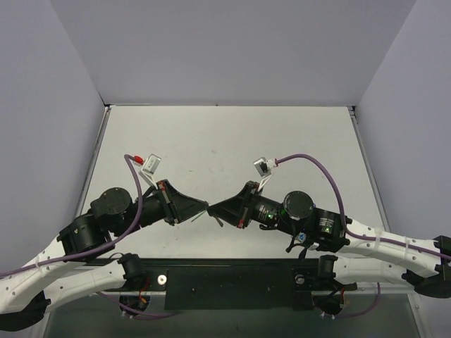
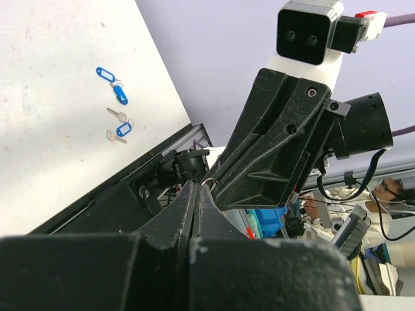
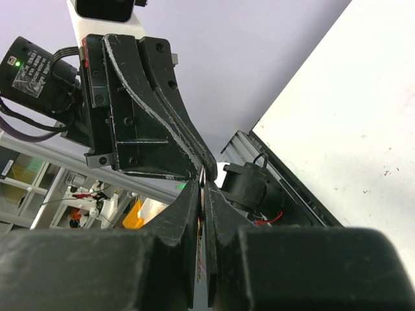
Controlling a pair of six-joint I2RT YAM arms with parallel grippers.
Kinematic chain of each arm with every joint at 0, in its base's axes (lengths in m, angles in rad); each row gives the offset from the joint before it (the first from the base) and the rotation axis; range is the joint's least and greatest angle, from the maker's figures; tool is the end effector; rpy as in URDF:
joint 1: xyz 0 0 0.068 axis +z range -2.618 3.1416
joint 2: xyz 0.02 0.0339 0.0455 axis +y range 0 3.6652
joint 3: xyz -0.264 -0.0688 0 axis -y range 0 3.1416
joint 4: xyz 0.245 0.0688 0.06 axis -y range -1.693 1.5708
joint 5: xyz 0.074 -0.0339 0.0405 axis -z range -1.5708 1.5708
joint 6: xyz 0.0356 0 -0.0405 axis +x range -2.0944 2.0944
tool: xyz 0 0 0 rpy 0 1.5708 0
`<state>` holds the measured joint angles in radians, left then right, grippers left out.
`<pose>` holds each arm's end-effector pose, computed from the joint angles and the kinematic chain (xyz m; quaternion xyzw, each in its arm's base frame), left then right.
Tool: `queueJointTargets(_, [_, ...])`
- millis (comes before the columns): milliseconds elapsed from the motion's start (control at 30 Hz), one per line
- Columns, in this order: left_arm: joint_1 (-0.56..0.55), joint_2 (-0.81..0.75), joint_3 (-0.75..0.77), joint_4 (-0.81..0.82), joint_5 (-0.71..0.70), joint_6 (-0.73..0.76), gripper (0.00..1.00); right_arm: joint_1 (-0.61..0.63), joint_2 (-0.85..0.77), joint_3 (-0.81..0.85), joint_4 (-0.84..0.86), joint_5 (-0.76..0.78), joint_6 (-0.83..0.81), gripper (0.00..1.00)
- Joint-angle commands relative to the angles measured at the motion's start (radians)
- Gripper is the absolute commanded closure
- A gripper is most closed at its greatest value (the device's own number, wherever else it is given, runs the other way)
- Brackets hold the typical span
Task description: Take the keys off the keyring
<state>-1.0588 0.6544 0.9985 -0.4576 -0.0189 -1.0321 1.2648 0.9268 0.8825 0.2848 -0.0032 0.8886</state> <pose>0.0642 -0.1128 0.4009 0.0037 0.7461 -0.5725 0.3400 0.0648 0.2054 0.3998 -0.1166 0.6061 0.6932 0.3723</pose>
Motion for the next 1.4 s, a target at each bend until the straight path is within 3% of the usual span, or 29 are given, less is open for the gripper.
queueJointTargets(0, [-0.007,-0.002,0.0,-0.028,-0.081,-0.065,1.0,0.022,0.023,-0.01,0.099,0.0,0.016,1.0])
queueJointTargets(133, [-0.007,-0.009,0.006,-0.061,-0.104,-0.066,0.98,0.039,0.014,-0.001,0.065,0.031,0.009,1.0])
queueJointTargets(200, [-0.007,-0.003,0.026,-0.105,-0.121,-0.056,0.83,0.048,-0.003,-0.002,0.048,0.037,0.009,1.0])
queueJointTargets(233, [-0.007,0.004,0.037,-0.121,-0.136,-0.046,0.7,0.051,-0.008,-0.007,0.039,0.042,0.012,1.0])
queueJointTargets(300, [-0.006,0.013,0.087,-0.176,-0.148,-0.026,0.53,0.062,-0.023,-0.013,0.021,0.042,0.015,1.0])
queueJointTargets(333, [-0.006,0.017,0.101,-0.185,-0.154,-0.01,0.48,0.065,-0.035,-0.014,0.001,0.043,0.015,1.0])
queueJointTargets(400, [-0.006,0.03,0.143,-0.217,-0.156,0.023,0.22,0.076,-0.049,-0.019,-0.034,0.048,0.016,1.0])
queueJointTargets(633, [-0.004,0.093,0.322,-0.378,-0.187,0.104,0.2,0.102,-0.077,-0.027,-0.186,0.089,0.039,1.0])
queueJointTargets(833, [-0.004,0.08,0.336,-0.46,-0.217,0.112,0.2,0.154,-0.074,0.022,-0.425,0.289,0.124,1.0])
queueJointTargets(1033, [-0.006,0.037,0.307,-0.487,-0.234,0.121,0.2,0.188,-0.154,-0.062,-0.461,0.454,0.217,1.0])
queueJointTargets(1233, [-0.004,0.042,0.299,-0.5,-0.224,0.223,0.2,0.162,-0.146,-0.04,-0.464,0.367,0.107,1.0])
queueJointTargets(1367, [-0.004,0.1,0.328,-0.51,-0.161,0.311,0.2,0.027,-0.148,-0.08,-0.388,0.134,0.061,1.0])
